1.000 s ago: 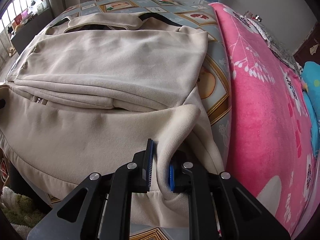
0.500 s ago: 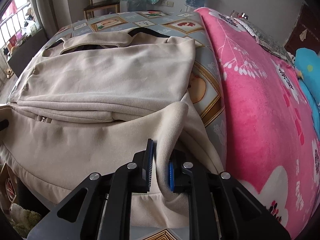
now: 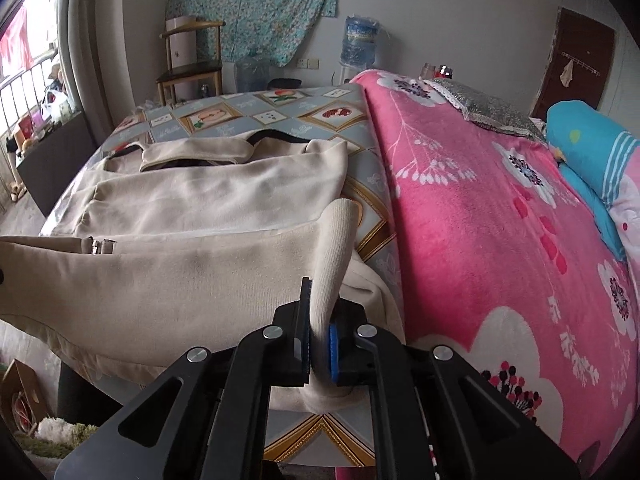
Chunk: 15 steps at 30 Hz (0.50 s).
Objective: Fold large clothes
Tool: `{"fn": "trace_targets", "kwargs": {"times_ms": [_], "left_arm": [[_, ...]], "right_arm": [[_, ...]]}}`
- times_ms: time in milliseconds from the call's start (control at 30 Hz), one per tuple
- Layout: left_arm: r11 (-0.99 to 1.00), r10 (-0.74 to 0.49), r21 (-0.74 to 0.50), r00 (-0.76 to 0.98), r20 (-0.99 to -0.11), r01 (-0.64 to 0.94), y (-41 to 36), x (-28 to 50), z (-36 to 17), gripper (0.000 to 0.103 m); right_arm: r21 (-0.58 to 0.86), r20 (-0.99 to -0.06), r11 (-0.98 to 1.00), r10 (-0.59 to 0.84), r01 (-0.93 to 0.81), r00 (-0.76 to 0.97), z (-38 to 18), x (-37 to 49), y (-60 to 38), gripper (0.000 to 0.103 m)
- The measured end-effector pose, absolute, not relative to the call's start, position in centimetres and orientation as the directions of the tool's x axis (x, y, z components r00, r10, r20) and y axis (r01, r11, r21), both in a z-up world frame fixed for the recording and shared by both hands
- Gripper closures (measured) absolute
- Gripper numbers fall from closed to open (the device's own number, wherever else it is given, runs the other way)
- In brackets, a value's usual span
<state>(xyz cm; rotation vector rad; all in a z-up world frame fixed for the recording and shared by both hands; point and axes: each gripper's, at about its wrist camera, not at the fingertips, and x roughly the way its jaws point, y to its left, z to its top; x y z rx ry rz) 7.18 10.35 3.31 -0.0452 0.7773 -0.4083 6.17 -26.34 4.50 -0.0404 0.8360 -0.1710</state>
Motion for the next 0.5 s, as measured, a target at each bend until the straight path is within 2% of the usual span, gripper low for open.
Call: {"fn": "trace_targets", "kwargs": {"times_ms": [167,267,433,500], "left_arm": [[0.912,-0.405,-0.221,0.666,-0.627,0.347,11.2,9.0,5.2,0.099],[0.920,-0.386,-0.213,0.673,-0.631,0.329,11.1,11.7,5.5,0.099],[0.939,-0.344,-0.238,0.629,-0.698,0.249,10.8,18.5,3.1,0.099],[0.953,-0.300,-0.209,0.602,-0.740,0.218,10.3,20.6,1.2,0.099]], "right_arm": [[-0.028,-0.688,0.988,-0.129,0.151,0.714,6.5,7.2,-27.7,0.096],[-0.024,-0.669,0.990,-0.120,0.140,0.734,6.9,9.4,-27.9,0.096],[-0.006,-0.684,0.991,-0.102,0.135,0.722,4.5,15.3,-28.7,0.096],[0.008,-0.712,0.990,-0.092,0.139,0.696,2.4,17.8,-29.2,0.096]]}}
